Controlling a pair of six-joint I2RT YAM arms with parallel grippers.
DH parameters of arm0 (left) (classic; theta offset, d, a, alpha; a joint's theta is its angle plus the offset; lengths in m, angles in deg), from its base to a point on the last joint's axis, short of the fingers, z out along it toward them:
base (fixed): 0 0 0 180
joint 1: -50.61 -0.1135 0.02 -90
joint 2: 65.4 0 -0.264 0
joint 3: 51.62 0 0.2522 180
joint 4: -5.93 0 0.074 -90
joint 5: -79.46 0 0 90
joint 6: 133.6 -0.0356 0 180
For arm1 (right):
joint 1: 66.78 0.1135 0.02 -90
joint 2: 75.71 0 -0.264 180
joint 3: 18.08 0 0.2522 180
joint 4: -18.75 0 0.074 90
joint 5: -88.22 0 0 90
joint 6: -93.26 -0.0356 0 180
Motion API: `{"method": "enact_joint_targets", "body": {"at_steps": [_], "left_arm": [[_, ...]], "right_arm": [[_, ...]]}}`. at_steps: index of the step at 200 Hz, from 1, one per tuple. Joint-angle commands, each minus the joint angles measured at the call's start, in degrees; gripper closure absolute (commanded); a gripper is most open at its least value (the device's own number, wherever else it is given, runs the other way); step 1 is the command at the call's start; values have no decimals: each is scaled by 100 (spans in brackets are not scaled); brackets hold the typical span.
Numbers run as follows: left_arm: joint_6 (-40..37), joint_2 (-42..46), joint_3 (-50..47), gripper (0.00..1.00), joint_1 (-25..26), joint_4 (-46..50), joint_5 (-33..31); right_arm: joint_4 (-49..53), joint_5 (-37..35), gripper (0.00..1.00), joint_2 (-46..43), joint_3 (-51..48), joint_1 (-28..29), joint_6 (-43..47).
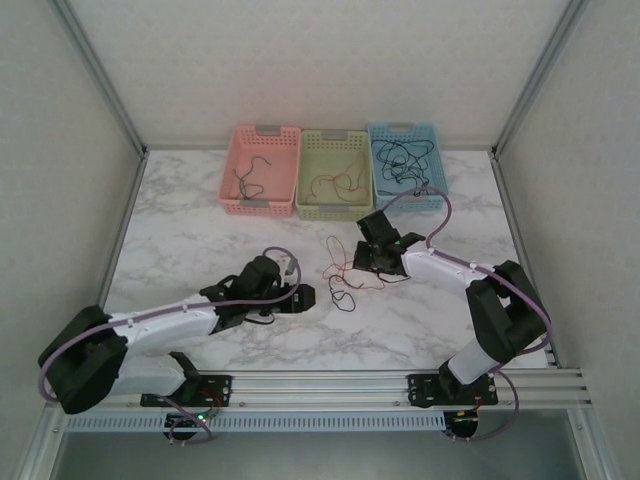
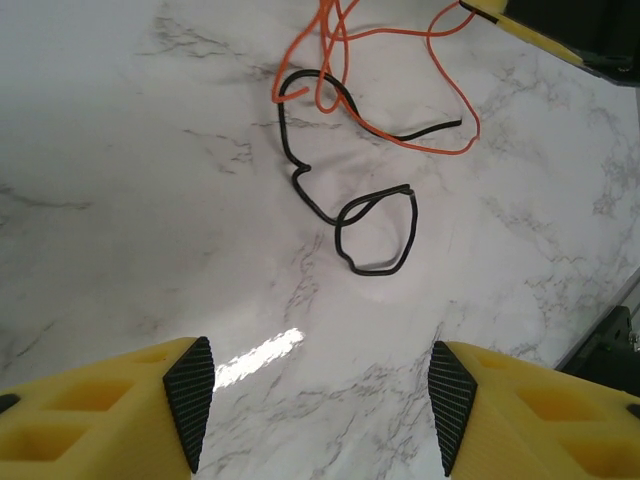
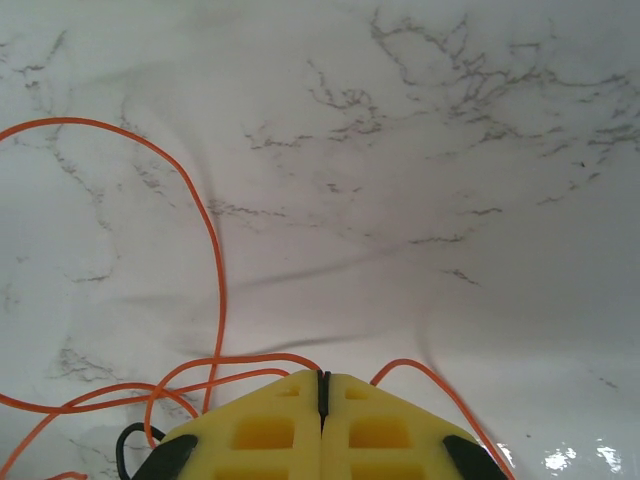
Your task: Untangle the cables
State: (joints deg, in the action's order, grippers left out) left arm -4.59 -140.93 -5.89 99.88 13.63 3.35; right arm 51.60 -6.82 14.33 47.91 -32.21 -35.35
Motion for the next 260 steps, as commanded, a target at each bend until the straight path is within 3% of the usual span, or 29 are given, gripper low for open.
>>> {"method": "enact_joint_targets", "body": {"at_steps": [1, 52, 141, 163, 179, 207, 235, 260], "left_arm": [[-108, -500, 410, 39, 190, -400, 132], [-347, -1799, 1254, 42, 476, -303, -17], [-376, -2664, 1589, 49, 539, -292, -185], [-367, -2743, 1620, 55, 539, -333, -168], [-380, -2748, 1629, 65, 535, -322, -253], [-413, -2627, 1554, 100, 535, -193, -627], [-670, -1811, 1355, 100, 530, 678, -1330], [-931, -442, 1111, 100, 522, 2136, -2255]], "right_arm": [[-27, 77, 100, -214, -131, -67, -104], [43, 17, 100, -348, -219, -73, -58], [16, 32, 100, -549, -388, -131, -39], [8, 38, 100, -553, -413, -136, -28], [-1, 30, 100, -573, -429, -139, -29], [25, -12, 100, -614, -445, -188, 39], [149, -339, 100, -730, -483, -425, 315], [325, -656, 100, -917, -666, -1104, 503]]}}
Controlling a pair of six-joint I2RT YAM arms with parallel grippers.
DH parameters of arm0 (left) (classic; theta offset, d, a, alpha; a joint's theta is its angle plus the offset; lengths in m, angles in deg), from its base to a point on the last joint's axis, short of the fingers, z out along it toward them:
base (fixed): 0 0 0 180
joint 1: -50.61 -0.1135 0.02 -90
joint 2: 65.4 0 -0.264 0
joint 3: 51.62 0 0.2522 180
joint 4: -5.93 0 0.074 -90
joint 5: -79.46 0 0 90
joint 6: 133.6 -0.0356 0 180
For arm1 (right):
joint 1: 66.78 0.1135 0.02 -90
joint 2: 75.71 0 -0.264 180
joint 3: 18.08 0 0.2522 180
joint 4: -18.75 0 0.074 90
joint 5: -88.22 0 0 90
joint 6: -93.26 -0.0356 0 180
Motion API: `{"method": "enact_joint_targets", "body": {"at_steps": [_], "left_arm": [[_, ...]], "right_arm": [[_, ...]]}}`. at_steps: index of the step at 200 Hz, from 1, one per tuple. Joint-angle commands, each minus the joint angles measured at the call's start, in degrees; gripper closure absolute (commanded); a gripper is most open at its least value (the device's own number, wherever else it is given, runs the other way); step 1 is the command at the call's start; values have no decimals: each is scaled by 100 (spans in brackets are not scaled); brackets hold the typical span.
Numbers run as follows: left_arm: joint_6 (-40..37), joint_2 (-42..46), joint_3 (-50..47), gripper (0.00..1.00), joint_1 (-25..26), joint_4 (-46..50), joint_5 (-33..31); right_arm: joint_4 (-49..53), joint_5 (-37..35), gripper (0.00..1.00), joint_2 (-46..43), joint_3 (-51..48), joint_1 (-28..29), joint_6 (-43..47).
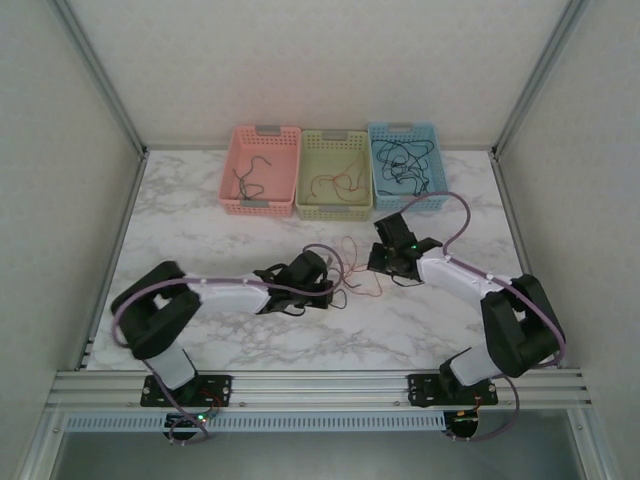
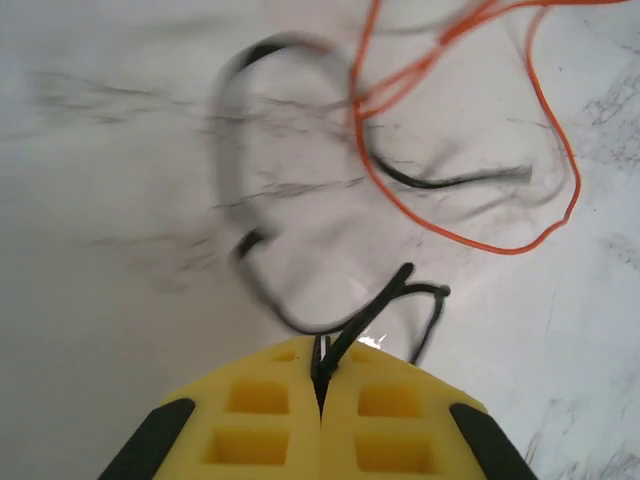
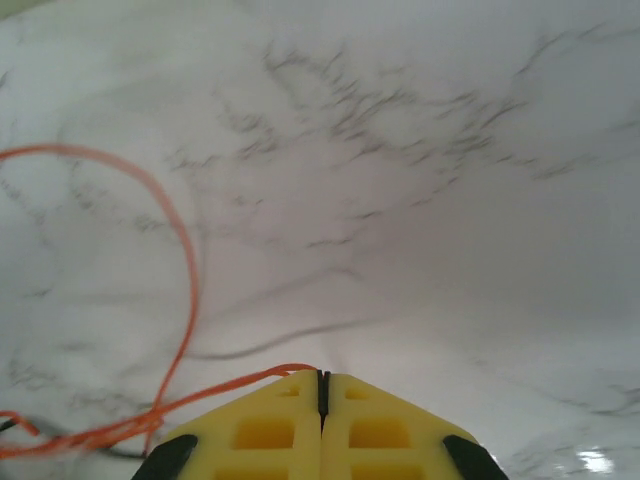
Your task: Untangle the cables
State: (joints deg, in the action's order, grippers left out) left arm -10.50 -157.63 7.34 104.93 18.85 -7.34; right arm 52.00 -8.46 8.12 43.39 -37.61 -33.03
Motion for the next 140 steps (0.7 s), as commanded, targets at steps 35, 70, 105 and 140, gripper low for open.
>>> {"method": "enact_joint_targets", "body": {"at_steps": [35, 70, 105, 140], "left_arm": [[-285, 3788, -414, 100, -215, 3592, -2085], [0, 5246, -333, 100, -403, 4058, -2022], [-152, 5187, -289, 100, -423, 3692, -1654], [-268, 4825, -235, 100, -499, 3309, -1364]], "right_arm": [[318, -662, 100, -757, -597, -1481, 276], [126, -307, 100, -906, -747, -1943, 265], [-70, 241, 100, -950, -745, -1945, 188], [-95, 520, 100, -1155, -754, -1944, 215]]}}
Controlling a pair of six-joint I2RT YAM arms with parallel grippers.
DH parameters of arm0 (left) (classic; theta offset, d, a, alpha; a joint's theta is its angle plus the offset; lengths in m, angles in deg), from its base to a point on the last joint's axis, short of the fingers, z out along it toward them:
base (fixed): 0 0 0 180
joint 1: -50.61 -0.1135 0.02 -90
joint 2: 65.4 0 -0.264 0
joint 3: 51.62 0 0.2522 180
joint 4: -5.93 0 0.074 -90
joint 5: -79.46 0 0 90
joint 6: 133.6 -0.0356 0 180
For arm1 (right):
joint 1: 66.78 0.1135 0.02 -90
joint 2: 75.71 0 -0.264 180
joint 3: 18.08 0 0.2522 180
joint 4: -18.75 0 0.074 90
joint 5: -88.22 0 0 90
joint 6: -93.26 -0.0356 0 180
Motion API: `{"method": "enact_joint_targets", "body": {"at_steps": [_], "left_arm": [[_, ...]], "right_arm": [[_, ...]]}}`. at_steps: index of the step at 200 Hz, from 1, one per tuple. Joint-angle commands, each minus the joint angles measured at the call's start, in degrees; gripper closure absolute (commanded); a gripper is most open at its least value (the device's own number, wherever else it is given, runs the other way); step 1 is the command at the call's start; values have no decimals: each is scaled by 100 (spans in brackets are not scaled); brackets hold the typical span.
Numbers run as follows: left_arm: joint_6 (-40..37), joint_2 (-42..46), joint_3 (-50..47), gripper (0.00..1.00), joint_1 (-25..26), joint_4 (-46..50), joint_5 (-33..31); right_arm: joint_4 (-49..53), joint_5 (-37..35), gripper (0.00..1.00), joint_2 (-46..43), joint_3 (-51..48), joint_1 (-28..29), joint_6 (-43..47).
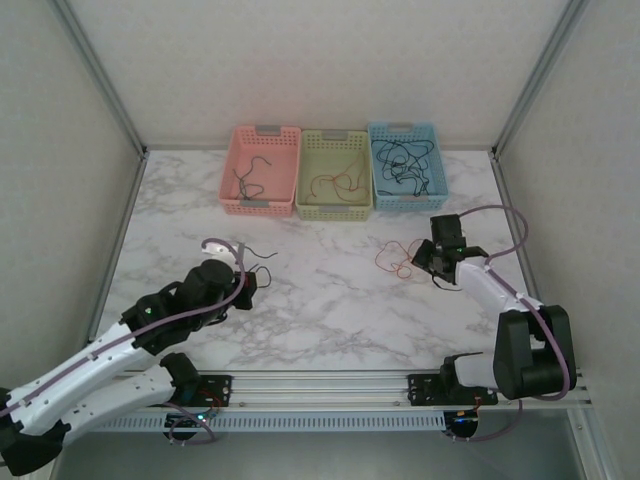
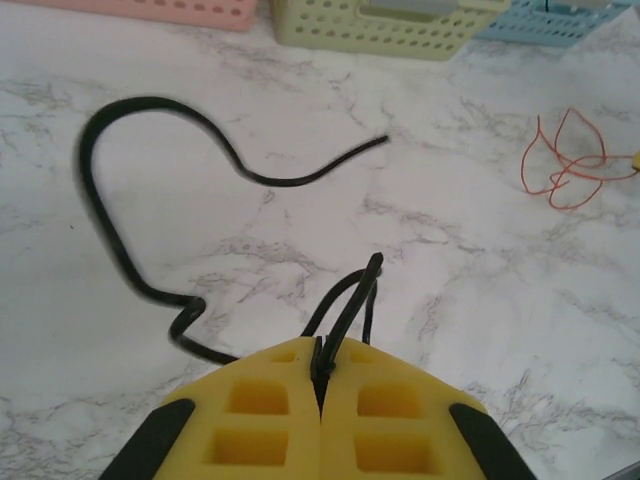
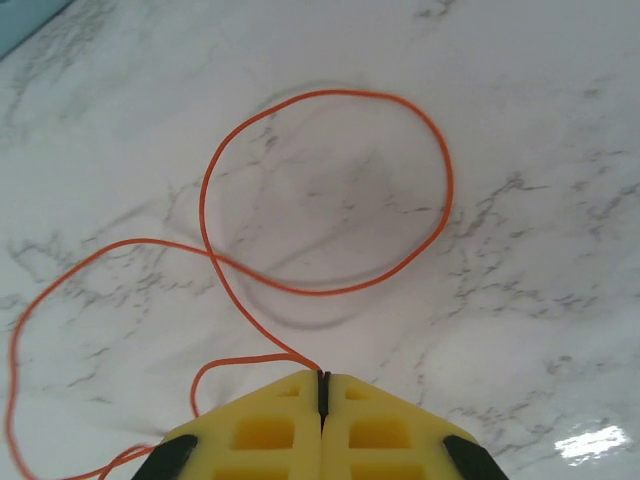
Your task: Untangle the cables
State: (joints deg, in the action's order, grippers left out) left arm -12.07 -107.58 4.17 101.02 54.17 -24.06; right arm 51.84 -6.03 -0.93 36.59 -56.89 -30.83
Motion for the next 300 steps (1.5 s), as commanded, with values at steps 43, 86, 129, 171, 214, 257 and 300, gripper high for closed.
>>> {"method": "enact_joint_targets", "body": {"at_steps": [43, 86, 129, 171, 214, 257, 300], "left_arm": [[-392, -1623, 857, 100, -796, -1389, 1567], [-765, -4441, 3588, 100, -998, -1683, 2627], [-929, -7064, 6913, 100, -1032, -774, 2836], [-801, -9263, 10134, 100, -1073, -23, 2917], [-376, -10851, 11873, 100, -1113, -352, 3166], [29, -11392, 11878, 100, -1105, -1005, 3436], [134, -11628, 11873, 84, -1051, -1293, 3584]], "right_arm": [[-60, 353, 100, -271, -112, -22, 29], [-3, 417, 100, -415, -199, -17, -2], [218, 366, 100, -713, -324, -14, 142], [486, 441, 100, -875, -289, -21, 247], [624, 399, 100, -857, -191, -22, 340], [660, 416, 100, -743, -32, -22, 340], [643, 424, 100, -686, 3, -15, 328]]}}
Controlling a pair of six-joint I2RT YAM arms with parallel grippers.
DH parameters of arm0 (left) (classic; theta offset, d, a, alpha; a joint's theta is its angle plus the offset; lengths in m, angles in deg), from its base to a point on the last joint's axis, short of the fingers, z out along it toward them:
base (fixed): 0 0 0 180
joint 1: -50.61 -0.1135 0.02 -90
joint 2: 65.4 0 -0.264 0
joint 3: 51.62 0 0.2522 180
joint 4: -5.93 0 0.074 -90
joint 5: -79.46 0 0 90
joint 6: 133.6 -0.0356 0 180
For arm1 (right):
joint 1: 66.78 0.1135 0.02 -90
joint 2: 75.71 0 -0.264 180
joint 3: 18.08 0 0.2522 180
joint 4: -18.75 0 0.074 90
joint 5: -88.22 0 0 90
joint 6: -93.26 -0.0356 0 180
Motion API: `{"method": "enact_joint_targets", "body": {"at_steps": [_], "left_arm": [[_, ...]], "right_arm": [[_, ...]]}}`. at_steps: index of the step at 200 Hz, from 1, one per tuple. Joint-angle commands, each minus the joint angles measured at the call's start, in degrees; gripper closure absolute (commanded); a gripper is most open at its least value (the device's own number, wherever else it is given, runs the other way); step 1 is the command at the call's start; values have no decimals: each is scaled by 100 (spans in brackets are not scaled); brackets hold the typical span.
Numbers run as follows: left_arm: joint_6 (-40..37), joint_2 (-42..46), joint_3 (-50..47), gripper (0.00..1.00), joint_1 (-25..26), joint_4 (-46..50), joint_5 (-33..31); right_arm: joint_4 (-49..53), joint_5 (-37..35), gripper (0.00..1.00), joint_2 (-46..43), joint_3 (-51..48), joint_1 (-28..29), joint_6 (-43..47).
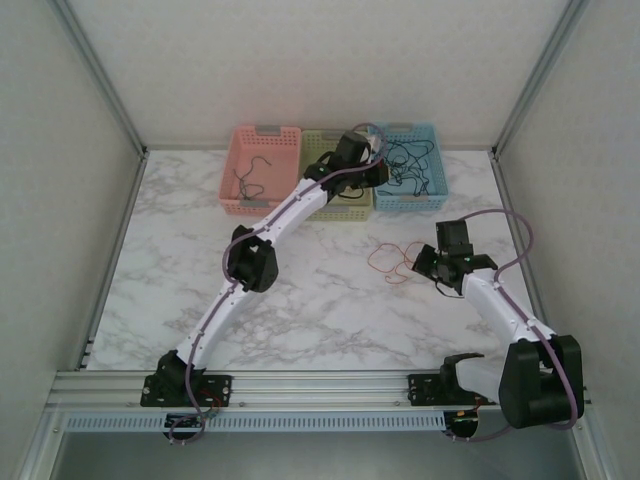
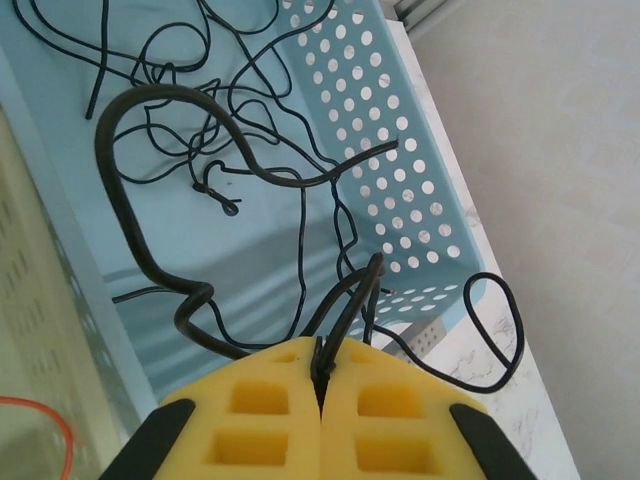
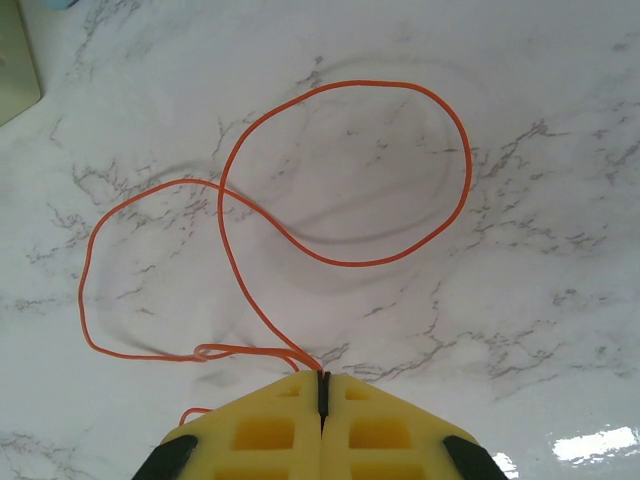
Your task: Untangle the cables
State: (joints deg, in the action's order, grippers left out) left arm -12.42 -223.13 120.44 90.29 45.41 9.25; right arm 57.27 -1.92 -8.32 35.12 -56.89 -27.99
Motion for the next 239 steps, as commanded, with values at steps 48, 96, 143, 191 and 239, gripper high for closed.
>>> {"method": "enact_joint_targets", "body": {"at_steps": [48, 96, 143, 191, 239], "left_arm": [[-87, 143, 307, 46, 6, -253, 318], [-586, 987, 298, 45, 5, 196, 389], [-1368, 2625, -717, 51, 12, 1503, 12], [-1306, 6541, -6635, 47, -48, -945, -578], [-854, 9094, -9811, 46, -58, -955, -1353]], "right_arm": [[99, 32, 100, 76, 151, -22, 57], [76, 117, 100, 85, 169, -14, 53], [19, 254, 100, 86, 230, -13, 3], [-299, 1106, 100, -96, 391, 83, 75], [-19, 1267, 100, -177, 1252, 710, 73]]}}
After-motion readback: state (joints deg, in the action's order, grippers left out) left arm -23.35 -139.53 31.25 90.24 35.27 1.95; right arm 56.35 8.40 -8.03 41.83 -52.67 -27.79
